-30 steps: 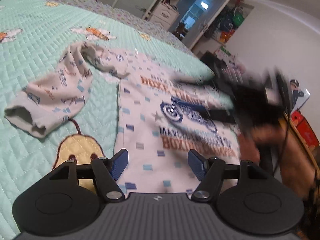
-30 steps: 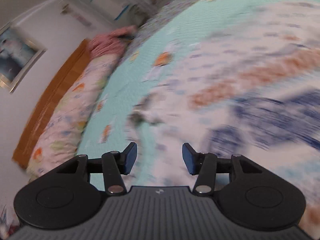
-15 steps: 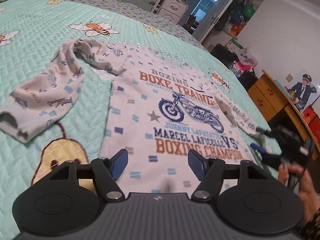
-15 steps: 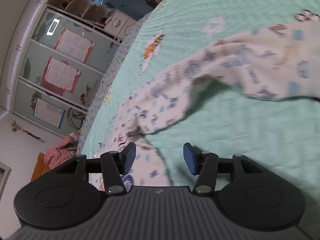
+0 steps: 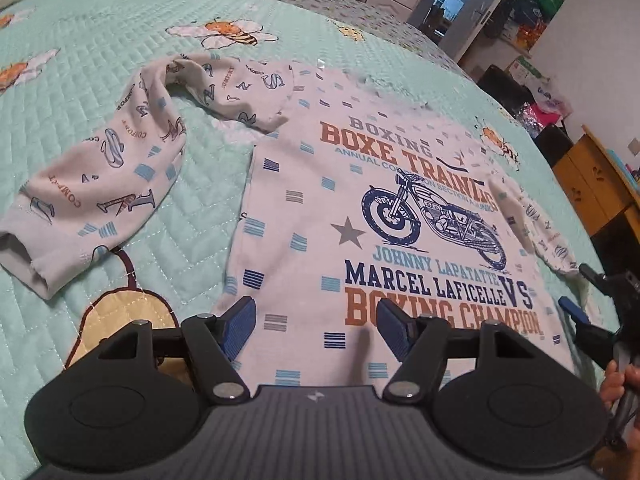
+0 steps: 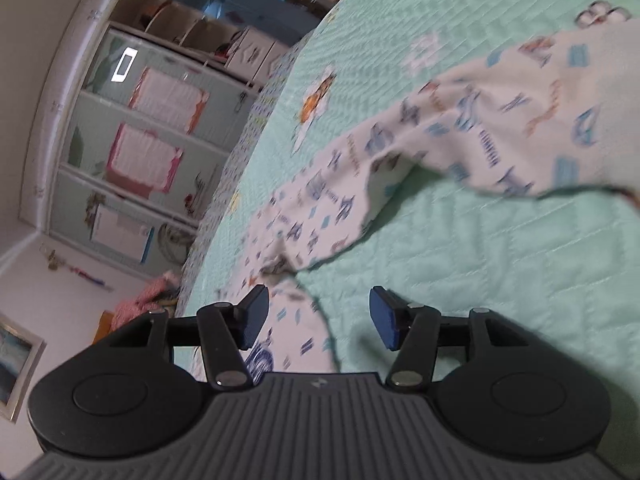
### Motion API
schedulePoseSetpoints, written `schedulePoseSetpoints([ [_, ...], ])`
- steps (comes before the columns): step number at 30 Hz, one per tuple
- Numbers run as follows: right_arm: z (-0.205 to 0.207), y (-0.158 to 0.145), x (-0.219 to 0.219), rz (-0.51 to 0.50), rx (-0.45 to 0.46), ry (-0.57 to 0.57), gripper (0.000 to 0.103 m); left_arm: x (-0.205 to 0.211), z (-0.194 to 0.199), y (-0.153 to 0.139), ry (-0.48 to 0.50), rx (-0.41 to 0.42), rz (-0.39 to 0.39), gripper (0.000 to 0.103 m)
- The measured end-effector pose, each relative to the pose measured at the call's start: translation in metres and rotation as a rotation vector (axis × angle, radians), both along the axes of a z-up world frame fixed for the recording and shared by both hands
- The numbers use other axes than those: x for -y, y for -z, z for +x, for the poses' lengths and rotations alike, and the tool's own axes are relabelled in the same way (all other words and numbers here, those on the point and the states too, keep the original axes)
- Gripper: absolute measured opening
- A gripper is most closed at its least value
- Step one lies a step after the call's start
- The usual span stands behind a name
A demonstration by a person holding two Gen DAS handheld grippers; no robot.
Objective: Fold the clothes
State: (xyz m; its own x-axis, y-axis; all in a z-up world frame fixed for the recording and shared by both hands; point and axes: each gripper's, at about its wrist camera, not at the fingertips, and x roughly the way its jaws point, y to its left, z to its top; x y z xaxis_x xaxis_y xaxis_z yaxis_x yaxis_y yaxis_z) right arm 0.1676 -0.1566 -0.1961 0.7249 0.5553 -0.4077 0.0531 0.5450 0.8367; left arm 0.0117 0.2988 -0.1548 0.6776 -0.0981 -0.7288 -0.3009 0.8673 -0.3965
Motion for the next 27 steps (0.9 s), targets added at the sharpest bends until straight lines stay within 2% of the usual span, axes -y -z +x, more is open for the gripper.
schedulePoseSetpoints([
  [2, 0.000, -0.006, 0.000, -0.015, 0.006, -0.007, 0.058, -0.005, -0.003, -0.003, -0.009, 0.008, -0.027, 0.069],
  [4, 0.001, -0.011, -0.004, 0.011, 0.031, -0.053, 0.059, -0.010, -0.006, -0.006, -0.017, 0.017, -0.050, 0.069],
  [8, 0.003, -0.008, -0.025, 0.052, 0.035, -0.203, 0.063, -0.017, -0.010, -0.003, -0.065, 0.003, -0.058, 0.069],
  [9, 0.004, -0.003, -0.030, 0.030, 0.012, -0.214, 0.064, -0.019, -0.013, -0.003, -0.078, 0.004, -0.066, 0.068],
  [11, 0.005, 0.003, -0.036, -0.041, -0.028, -0.194, 0.051, -0.023, -0.018, -0.006, -0.102, 0.009, -0.069, 0.068],
  [14, -0.001, -0.011, -0.043, -0.142, -0.001, -0.172, 0.052, -0.027, -0.030, -0.015, -0.113, 0.026, -0.001, 0.068],
  [17, -0.008, -0.031, -0.057, -0.268, 0.071, -0.189, 0.054, -0.034, -0.040, -0.014, -0.118, 0.024, 0.024, 0.068],
  [20, -0.018, -0.053, -0.089, -0.341, 0.176, -0.284, 0.054, -0.037, -0.048, -0.002, -0.127, 0.009, 0.001, 0.068],
  [23, -0.027, -0.081, -0.148, -0.448, 0.318, -0.467, 0.054, -0.033, -0.059, 0.000, -0.124, 0.057, -0.011, 0.068],
  [27, -0.051, -0.108, -0.233, -0.541, 0.515, -0.781, 0.054, -0.038, -0.077, -0.002, -0.141, 0.128, -0.101, 0.067],
])
